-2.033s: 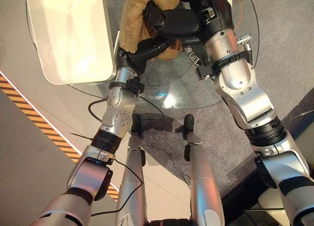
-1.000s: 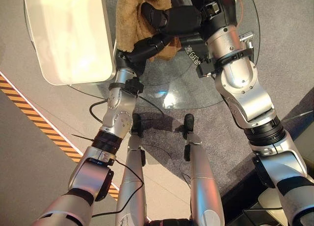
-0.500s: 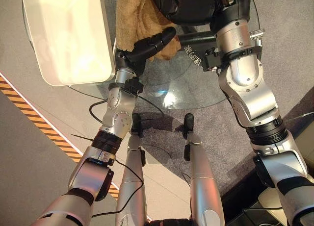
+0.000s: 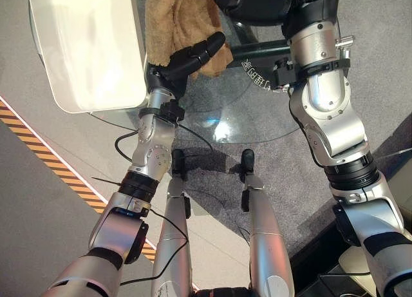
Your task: Wipe the table with a cloth and put it in the basket.
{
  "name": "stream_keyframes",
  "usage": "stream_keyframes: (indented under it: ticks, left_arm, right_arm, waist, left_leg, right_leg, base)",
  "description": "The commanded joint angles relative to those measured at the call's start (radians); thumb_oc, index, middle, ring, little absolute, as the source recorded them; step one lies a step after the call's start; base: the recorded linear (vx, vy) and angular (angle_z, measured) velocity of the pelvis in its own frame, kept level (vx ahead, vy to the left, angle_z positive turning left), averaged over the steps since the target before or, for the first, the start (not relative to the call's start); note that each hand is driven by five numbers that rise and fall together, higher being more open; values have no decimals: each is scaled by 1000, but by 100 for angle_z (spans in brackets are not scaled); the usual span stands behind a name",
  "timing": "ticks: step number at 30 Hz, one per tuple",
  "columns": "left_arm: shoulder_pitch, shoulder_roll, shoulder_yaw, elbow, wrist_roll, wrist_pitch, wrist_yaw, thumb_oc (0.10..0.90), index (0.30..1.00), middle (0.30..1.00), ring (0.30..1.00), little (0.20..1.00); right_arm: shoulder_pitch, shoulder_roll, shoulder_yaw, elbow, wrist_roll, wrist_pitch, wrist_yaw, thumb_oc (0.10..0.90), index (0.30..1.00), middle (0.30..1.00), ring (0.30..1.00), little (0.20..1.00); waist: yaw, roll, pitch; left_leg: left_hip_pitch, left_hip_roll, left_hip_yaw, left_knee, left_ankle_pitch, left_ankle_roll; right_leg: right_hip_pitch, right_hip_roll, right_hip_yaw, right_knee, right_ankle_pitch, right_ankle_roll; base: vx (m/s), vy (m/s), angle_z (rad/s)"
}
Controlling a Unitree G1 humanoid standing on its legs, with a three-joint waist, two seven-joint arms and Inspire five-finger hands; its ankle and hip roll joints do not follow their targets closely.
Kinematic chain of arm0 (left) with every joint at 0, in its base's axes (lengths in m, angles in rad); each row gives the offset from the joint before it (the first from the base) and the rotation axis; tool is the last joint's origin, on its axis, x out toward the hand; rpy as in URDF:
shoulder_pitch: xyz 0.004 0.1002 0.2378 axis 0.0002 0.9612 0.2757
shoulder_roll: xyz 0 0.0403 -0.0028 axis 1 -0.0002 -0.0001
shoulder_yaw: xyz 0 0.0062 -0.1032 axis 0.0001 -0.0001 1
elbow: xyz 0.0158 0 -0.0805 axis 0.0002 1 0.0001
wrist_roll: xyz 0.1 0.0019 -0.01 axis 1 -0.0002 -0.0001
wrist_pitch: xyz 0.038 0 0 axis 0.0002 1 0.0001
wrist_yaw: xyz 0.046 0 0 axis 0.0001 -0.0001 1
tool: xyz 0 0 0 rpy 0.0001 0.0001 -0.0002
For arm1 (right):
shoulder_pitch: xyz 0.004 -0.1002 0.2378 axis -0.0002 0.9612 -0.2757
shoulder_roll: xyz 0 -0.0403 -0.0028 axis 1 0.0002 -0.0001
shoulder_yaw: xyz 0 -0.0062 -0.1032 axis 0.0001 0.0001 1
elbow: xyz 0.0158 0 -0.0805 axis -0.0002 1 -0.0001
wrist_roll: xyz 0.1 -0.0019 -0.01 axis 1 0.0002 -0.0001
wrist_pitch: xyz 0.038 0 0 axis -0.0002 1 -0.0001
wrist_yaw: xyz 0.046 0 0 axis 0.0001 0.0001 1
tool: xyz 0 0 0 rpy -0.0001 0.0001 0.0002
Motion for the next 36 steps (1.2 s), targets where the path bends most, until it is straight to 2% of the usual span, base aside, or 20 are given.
stream_keyframes:
  ticks: [1, 10, 22, 29, 36]
  left_arm:
    - [-133, 32, 52, -101, 11, -120, -90, 100, 300, 300, 300, 200]
    - [-140, 35, 72, -103, -4, -148, -90, 100, 300, 300, 300, 200]
    - [-133, 56, 110, -107, -34, -200, -144, 100, 300, 300, 300, 200]
    - [-142, 66, 125, -100, -61, -230, -172, 100, 300, 300, 300, 200]
    - [-140, 84, 140, -87, -97, -253, -214, 100, 300, 300, 300, 200]
  right_arm:
    - [-56, -9, -128, -132, 25, -124, -37, 800, 900, 900, 900, 900]
    - [-14, -9, -164, -117, 23, -141, -60, 800, 900, 900, 900, 900]
    - [74, -38, -219, -34, 42, -111, -156, 800, 900, 900, 900, 900]
    - [108, -58, -251, 57, 32, -72, -215, 800, 900, 900, 900, 900]
    - [143, -84, -281, 158, 82, -75, -237, 800, 900, 900, 900, 900]
  waist:
    - [2, -43, -26]
    - [-8, -38, -26]
    - [-17, -38, -26]
    - [-21, -28, -26]
    - [-20, -25, -26]
  left_leg:
    - [52, -67, 85, 10, -68, 91]
    - [59, -64, 89, 3, -75, 90]
    - [60, -57, 93, -4, -69, 87]
    - [58, -56, 95, -5, -70, 84]
    - [55, -56, 94, -3, -76, 83]
  right_leg:
    - [97, 114, -45, -92, -14, -56]
    - [102, 114, -39, -97, -22, -55]
    - [105, 114, -35, -100, -17, -57]
    - [101, 113, -33, -98, -20, -54]
    - [97, 111, -33, -94, -22, -51]
  base:
    - [-25, 3, -4]
    - [-4, 2, 0]
    - [-3, 1, 0]
    - [0, 0, 0]
    - [0, 0, 0]
